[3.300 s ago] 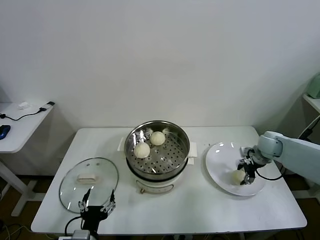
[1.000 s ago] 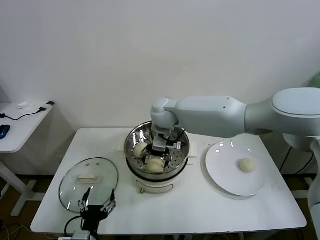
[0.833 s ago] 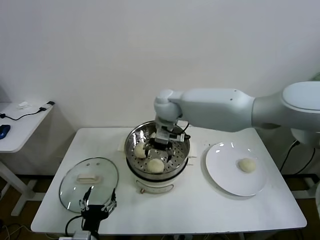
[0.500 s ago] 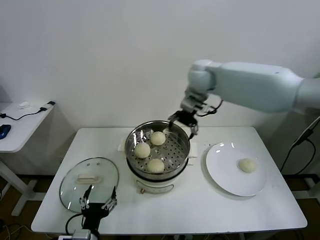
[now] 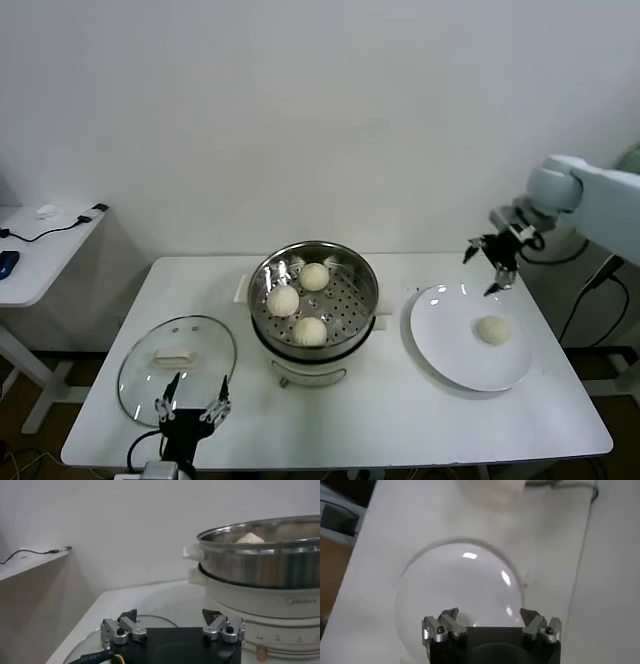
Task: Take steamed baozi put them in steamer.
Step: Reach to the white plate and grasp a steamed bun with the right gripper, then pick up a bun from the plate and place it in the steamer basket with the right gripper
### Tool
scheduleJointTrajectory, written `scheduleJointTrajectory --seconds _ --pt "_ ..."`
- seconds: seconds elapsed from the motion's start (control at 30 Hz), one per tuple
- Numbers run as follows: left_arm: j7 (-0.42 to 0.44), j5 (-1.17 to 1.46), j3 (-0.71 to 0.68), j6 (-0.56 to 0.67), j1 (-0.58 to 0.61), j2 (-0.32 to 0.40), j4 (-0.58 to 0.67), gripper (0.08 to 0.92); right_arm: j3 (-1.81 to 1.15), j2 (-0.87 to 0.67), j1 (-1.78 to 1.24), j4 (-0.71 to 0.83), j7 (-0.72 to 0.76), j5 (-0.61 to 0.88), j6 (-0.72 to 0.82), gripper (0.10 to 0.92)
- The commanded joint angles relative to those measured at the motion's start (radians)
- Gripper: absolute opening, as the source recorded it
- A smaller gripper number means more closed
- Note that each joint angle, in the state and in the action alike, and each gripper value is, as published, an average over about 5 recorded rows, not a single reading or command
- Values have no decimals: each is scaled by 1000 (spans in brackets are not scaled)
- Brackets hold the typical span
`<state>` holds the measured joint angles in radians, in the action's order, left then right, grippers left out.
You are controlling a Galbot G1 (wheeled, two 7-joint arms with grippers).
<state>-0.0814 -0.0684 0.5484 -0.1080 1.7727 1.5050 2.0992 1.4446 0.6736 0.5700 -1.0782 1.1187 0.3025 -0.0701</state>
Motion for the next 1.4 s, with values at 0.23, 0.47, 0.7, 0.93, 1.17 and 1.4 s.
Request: scheduleJointTrajectory --seconds 0.23,0.47,0.7,0.93,1.17,1.4 --pt "0 -15 7 1 19 12 -6 823 -350 -21 -438 224 -59 -195 73 823" --pt "-1 -18 7 1 23 14 -8 823 -392 39 -486 279 -72 -207 77 823" --pt "-3 -19 4 4 22 13 -13 823 -417 89 -496 324 -100 -224 75 823" --pt "-6 -22 -1 9 28 15 -13 823 -417 100 -494 316 -99 -236 79 804" --pt "-6 -25 -2 9 34 15 -2 823 -370 69 -425 259 -79 -226 96 702" --pt "-6 -29 -7 7 41 12 17 823 -135 25 -136 97 -72 -61 163 688"
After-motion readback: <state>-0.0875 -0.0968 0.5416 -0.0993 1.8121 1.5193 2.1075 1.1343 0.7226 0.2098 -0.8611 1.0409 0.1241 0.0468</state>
